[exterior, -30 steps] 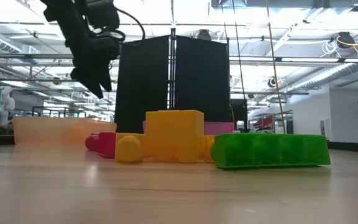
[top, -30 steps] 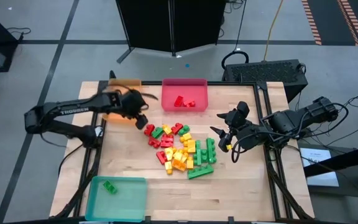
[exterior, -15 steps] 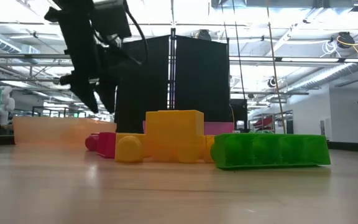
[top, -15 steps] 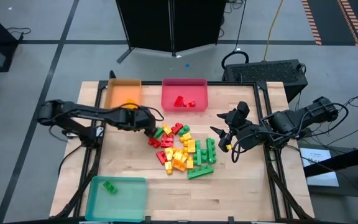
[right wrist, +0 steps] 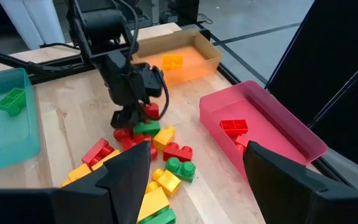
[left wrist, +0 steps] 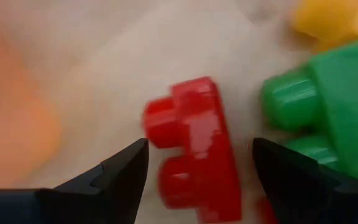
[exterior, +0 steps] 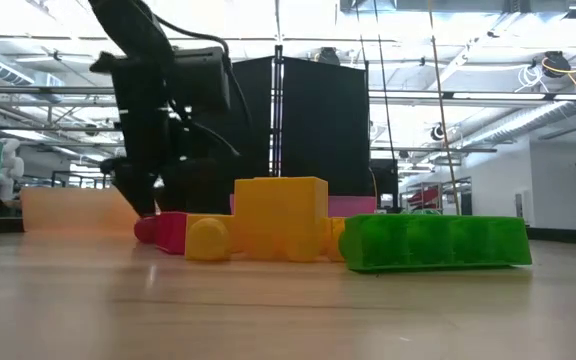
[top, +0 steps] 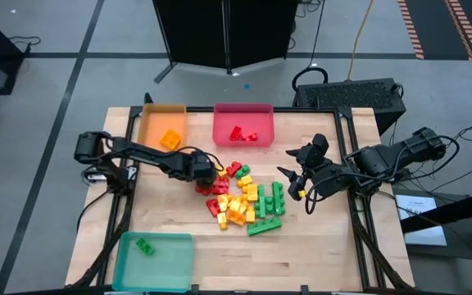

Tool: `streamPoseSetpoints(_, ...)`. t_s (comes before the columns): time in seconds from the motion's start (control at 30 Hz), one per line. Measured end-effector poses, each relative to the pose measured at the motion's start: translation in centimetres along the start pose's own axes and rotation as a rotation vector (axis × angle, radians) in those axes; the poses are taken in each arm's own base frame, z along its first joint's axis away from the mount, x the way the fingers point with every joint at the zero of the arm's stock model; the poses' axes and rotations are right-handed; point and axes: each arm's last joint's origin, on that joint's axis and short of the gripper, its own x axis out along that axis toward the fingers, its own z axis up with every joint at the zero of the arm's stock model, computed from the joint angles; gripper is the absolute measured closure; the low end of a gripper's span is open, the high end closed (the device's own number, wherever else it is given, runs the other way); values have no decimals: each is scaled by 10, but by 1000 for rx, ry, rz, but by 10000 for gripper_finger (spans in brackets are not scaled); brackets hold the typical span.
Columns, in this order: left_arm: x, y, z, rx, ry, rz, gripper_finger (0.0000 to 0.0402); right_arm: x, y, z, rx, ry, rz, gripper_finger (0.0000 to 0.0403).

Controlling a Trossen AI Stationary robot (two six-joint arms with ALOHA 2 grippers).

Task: Sort blocks
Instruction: Put the red game piece into the red bin

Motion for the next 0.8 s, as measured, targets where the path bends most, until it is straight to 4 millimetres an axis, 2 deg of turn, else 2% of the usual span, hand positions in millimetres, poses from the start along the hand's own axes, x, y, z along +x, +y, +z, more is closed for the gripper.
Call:
streamPoseSetpoints(0.17,6,-5,0,-10,22,-36,135,0,0,0,-1,9,12,154)
streamPoseSetpoints(0.37,0,-4,1,-10,32,-66,242,0,0,0,-7,9,12,154)
streamPoseSetpoints(0.57,-13,-7,7,-17,26,-129,241,0,0,0,-21,9,11,154)
streamPoseSetpoints(0.73,-35,-16,27,-14,-30,-149,241,0,0,-1,-24,10,5,154)
streamPoseSetpoints(0.8,-46,-18,42,-7,-106,-144,241,0,0,-1,-24,9,5,154)
